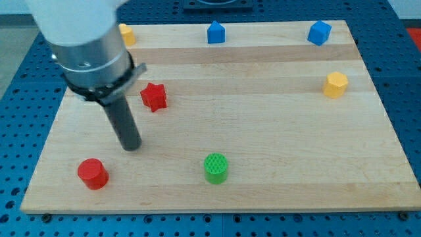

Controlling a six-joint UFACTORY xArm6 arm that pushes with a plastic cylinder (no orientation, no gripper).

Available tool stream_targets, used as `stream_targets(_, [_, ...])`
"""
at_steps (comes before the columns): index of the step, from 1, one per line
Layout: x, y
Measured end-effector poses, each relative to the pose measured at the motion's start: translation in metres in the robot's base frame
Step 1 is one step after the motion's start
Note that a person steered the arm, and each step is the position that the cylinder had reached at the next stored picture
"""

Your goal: Put the red star at the bottom right side of board

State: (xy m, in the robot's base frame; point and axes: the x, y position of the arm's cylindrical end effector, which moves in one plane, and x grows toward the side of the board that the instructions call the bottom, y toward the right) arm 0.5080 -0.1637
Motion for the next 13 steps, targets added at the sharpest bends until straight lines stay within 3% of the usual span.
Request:
stream_targets(2, [-0.041,-0.030])
stream_targets(5, [-0.085,-0.015])
stream_targets(10, [-0.110,0.107])
stream_targets(13, [-0.103,0.194])
